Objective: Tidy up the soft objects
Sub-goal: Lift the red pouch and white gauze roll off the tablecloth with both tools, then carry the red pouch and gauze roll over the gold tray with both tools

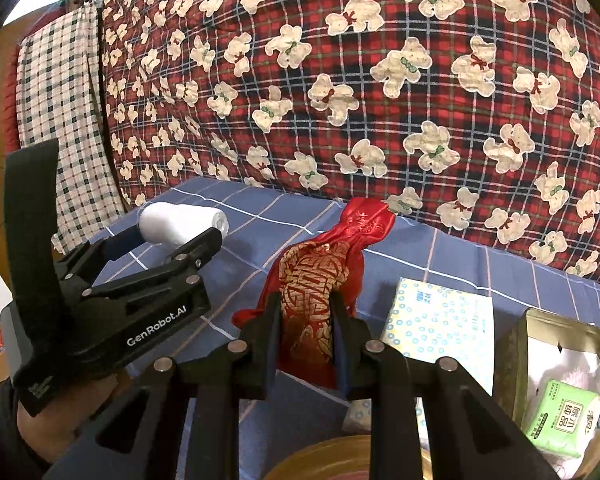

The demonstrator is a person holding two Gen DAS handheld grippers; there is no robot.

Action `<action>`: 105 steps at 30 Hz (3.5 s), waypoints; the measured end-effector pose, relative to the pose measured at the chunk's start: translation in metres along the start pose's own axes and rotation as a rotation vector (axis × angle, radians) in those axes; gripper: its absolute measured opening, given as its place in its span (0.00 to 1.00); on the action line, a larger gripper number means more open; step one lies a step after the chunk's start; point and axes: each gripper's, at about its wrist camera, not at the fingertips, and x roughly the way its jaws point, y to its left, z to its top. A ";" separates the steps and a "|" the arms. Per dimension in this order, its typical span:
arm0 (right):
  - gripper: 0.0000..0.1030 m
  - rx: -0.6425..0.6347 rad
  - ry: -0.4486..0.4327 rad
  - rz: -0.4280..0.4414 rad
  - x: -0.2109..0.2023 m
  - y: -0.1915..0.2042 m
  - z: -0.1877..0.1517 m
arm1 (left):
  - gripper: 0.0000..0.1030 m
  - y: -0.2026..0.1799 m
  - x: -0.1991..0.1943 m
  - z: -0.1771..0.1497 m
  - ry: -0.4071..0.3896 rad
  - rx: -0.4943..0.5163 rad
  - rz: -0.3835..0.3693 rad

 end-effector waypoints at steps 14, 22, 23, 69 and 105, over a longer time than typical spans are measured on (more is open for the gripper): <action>0.24 0.004 -0.068 0.005 -0.008 0.002 0.000 | 0.76 -0.001 -0.016 0.005 -0.077 0.009 -0.008; 0.24 0.008 -0.138 0.014 -0.019 0.002 0.001 | 0.76 0.000 -0.022 0.007 -0.106 0.001 -0.009; 0.24 0.009 -0.146 0.016 -0.021 0.002 0.001 | 0.76 0.000 -0.023 0.007 -0.110 0.001 -0.011; 0.26 0.046 -0.390 -0.064 -0.076 -0.011 -0.001 | 0.76 -0.022 -0.054 0.021 -0.221 0.033 -0.107; 0.27 0.190 -0.499 -0.310 -0.148 -0.097 -0.036 | 0.76 -0.143 -0.092 0.033 -0.199 0.124 -0.343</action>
